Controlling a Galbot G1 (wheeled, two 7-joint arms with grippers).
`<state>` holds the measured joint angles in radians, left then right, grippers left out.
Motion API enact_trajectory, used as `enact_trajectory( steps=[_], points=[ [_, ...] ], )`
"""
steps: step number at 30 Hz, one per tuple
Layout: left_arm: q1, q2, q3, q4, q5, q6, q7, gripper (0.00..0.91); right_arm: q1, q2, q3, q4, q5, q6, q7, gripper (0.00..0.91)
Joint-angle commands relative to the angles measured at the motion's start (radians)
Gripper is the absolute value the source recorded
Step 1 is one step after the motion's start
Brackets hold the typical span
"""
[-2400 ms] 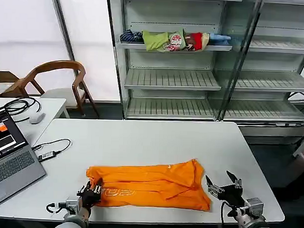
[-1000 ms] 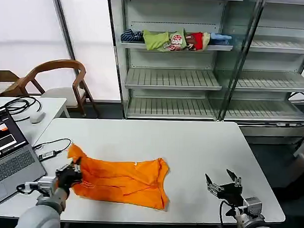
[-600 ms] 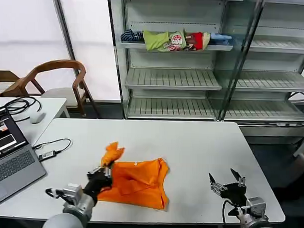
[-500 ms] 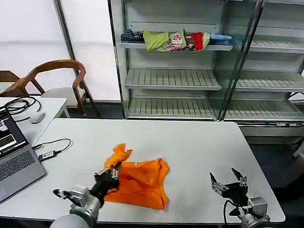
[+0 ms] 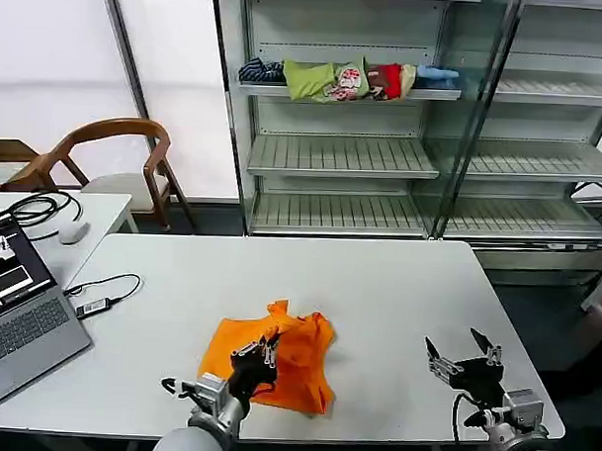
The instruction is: Fold and organize the clothes.
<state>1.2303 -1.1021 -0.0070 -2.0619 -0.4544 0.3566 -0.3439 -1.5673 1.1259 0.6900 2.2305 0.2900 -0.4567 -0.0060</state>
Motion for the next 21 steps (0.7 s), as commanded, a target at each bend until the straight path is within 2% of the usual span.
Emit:
enact_trajectory(
  steps=[1,13,21],
  points=[
    [-0.039,-0.039,0.061,0.076,0.046,-0.005,0.001,0.907,-0.002,0.001,0.007,0.005,0.001,-0.002,0.0,0.907],
    [-0.058,-0.08,0.084,0.075,0.025,-0.125,0.087,0.907,0.01,-0.007,-0.001,-0.002,0.003,-0.001,-0.001,0.907],
    [-0.026,-0.043,-0.036,-0.052,0.009,-0.156,0.119,0.907,0.048,-0.005,-0.024,-0.016,0.004,-0.001,-0.003,0.907]
  ],
)
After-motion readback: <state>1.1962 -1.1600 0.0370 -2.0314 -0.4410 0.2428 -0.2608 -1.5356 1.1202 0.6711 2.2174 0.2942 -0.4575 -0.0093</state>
